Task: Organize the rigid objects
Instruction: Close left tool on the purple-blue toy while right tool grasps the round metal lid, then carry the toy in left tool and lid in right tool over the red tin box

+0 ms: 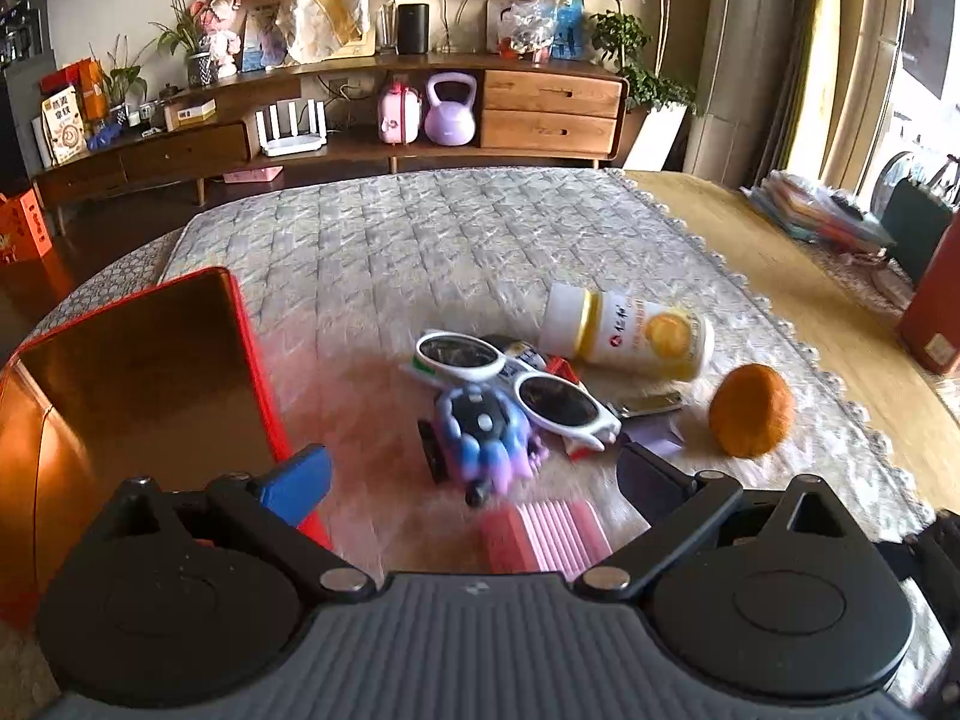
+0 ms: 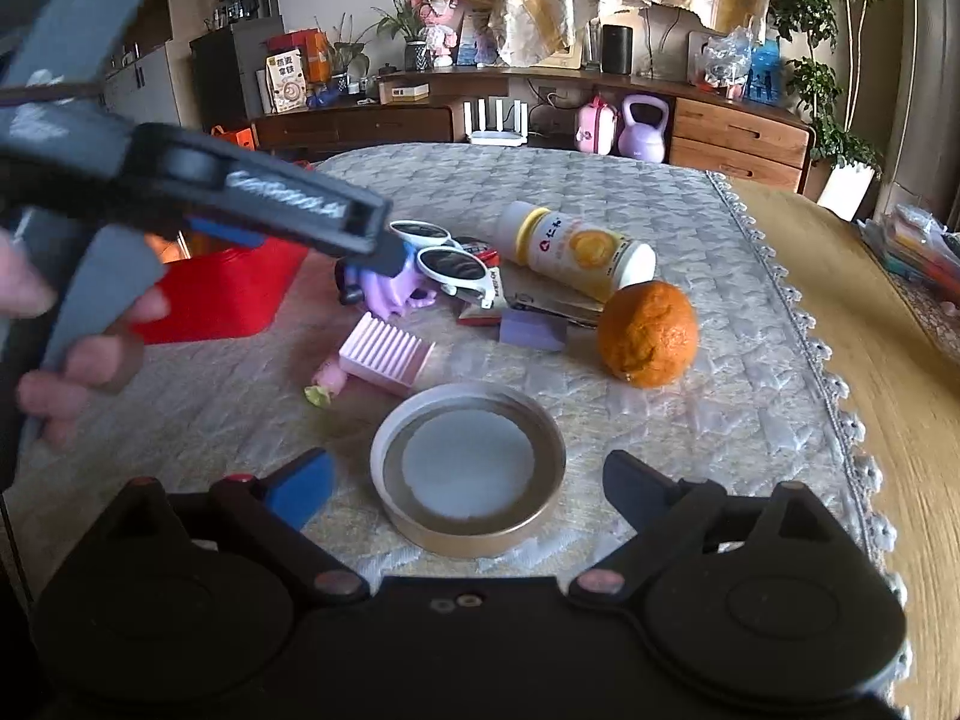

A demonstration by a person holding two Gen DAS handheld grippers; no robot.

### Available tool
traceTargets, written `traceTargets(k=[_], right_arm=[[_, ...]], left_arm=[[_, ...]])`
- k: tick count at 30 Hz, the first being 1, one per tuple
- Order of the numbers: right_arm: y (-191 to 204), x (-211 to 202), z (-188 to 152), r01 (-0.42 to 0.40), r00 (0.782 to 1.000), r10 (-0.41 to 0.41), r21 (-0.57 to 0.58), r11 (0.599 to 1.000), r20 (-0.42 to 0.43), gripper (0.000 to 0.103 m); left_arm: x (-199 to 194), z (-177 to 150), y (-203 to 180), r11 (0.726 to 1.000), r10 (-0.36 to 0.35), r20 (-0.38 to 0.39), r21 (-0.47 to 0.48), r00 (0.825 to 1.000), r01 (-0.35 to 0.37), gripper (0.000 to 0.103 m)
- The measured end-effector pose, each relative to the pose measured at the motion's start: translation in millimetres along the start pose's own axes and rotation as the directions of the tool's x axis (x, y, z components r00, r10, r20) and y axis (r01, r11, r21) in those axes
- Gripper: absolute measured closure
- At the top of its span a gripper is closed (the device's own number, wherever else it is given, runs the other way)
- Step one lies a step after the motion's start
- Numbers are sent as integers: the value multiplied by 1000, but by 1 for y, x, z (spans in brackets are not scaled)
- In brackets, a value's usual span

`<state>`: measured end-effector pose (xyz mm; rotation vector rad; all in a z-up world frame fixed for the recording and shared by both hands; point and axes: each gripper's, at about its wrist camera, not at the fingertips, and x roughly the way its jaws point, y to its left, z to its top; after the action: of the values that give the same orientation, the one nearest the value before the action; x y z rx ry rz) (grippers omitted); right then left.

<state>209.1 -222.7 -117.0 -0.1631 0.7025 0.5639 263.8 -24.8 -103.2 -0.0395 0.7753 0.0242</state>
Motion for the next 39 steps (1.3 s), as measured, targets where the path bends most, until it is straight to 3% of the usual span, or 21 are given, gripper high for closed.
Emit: traceTargets(k=[3,10,17,22,24,25,30,39], right_arm=[[-1,4,0,-2,1000,3,6,1000,-9,14],[-3,9,0,1,1000,-1,1,1000,-12,18],[0,15,1,7,1000,-7,5,1000,-18,23],[5,16,0,27,999,-27,-11,1000,-20,27],[6,16,0,30,999,-30,-9,1000,-22,27],[6,15,0,31,999,-31,-6,1000,-23,27],[6,6,1,50,999,-50,13,999,-15,27],[5,-20,7,63,998,-63,46,997,-5,27]], left_arm=[[13,5,-2,1000,11,-5,16,1000,-11,4],[39,3,-3,999,19,-51,52,999,-16,14],[48,4,-9,994,32,-51,103,998,-27,25],[47,5,-5,996,42,-38,86,998,-38,32],[45,6,-4,995,48,-25,94,999,-46,40],[44,6,-6,993,44,-17,110,999,-42,50],[40,4,-13,983,69,-8,170,998,-66,50],[13,3,0,993,32,2,114,999,-32,51]])
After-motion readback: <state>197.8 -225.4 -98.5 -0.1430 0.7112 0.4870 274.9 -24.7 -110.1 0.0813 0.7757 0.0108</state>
